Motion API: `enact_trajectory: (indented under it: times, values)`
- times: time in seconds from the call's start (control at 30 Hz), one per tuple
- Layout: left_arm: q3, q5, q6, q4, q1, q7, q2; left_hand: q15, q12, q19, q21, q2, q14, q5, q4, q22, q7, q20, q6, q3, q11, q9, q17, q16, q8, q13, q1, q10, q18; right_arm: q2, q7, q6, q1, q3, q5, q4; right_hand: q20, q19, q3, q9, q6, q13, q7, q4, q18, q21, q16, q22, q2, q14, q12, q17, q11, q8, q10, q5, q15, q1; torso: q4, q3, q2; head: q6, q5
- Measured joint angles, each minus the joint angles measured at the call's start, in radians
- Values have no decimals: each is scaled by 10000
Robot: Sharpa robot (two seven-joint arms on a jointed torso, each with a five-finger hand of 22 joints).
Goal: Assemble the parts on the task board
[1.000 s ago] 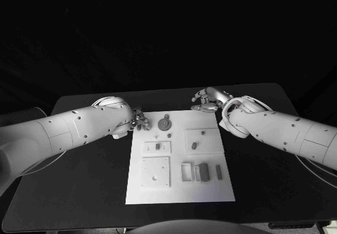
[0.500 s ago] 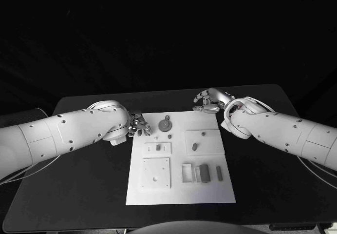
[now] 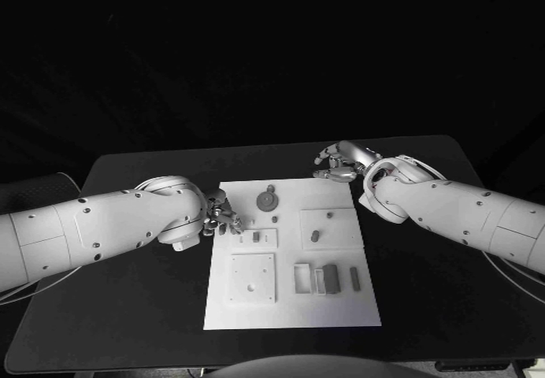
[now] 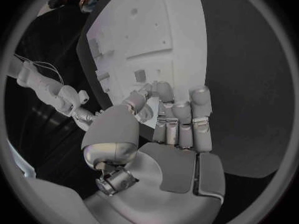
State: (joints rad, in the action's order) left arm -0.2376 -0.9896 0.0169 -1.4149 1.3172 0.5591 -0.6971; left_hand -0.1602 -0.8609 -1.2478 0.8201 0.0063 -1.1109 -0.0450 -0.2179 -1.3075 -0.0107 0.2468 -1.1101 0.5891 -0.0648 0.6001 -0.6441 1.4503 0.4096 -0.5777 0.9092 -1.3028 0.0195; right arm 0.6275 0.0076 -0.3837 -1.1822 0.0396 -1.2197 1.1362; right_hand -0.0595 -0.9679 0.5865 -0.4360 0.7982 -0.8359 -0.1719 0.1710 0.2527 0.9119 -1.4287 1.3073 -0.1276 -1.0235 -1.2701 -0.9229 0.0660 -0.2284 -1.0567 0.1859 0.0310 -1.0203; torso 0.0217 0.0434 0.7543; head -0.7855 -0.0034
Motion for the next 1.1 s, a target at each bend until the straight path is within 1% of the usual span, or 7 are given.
enact_trajectory:
  times: [0.2,0.33,0.37,0.43,0.5,0.87,1.1]
  values:
    - [7,-63,55,-198,-30,108,-57,6,-19,-35,6,-29,-26,-24,-2,0,1,-6,-31,-2,-18,-4,-26,3,0,0,-29,-19,-1,29,-2,2,0,0,0,4,0,0,0,0,-2,0,2,0,-7,0,0,0,0,2,0,4,0,0,0,0,-1,0,1,-1,0,-26,22]
    - [7,-187,84,-216,-58,151,-62,-12,-19,-73,5,-67,-76,-25,-4,1,8,0,-74,-3,-52,-5,-33,9,0,-5,-67,-56,-1,30,-3,2,0,0,0,9,0,0,0,0,-4,0,5,0,-38,0,0,0,0,11,0,9,-1,0,-1,0,-11,0,0,2,0,-44,40]
    - [6,-221,91,-215,-62,159,-58,-26,-19,-74,6,-85,-99,-25,-5,1,20,0,-90,-3,-30,-7,-40,9,0,-9,-86,-93,-1,30,-3,3,0,0,0,10,0,0,0,0,-6,-1,4,0,-38,0,0,0,0,14,0,9,-1,0,-1,0,-13,0,0,3,0,-45,44]
    - [6,-290,104,-206,-76,171,-33,-56,-18,-112,6,-138,-143,-25,-19,1,39,30,-138,11,-90,-21,-41,9,0,-9,-139,-161,-1,29,-4,3,0,0,0,12,0,0,0,-1,-17,-1,-6,0,-41,0,0,0,0,14,0,9,-1,0,-1,0,-14,0,-2,5,0,-47,50]
    - [6,-352,111,-176,-102,182,18,-77,-19,-157,6,-143,-185,-25,-31,1,49,50,-160,27,-103,-25,-56,9,0,-9,-143,-179,-2,29,-4,3,0,0,0,13,0,0,0,-1,-33,-1,-20,0,-43,0,0,0,0,15,0,9,-1,0,-1,0,-15,0,-7,5,2,-54,52]
    - [6,-572,96,11,-279,210,183,-59,-57,-158,44,-143,-205,-23,-17,2,37,49,-175,66,-104,-49,-82,51,0,-18,-144,-182,-2,40,-4,6,0,0,1,10,0,0,0,-1,-40,-1,-25,0,-49,0,0,0,0,19,0,8,-2,0,-1,0,-18,0,-19,6,10,-105,26]
    - [6,-640,22,45,-302,254,205,-54,-56,-157,44,-144,-211,-6,-18,-1,35,47,-173,65,-106,-57,-97,51,0,-17,-144,-183,-2,49,-5,8,0,0,1,13,0,0,0,-2,-40,-2,-24,0,-53,0,0,0,0,20,0,8,-16,0,-16,0,-19,0,-14,12,10,-131,19]
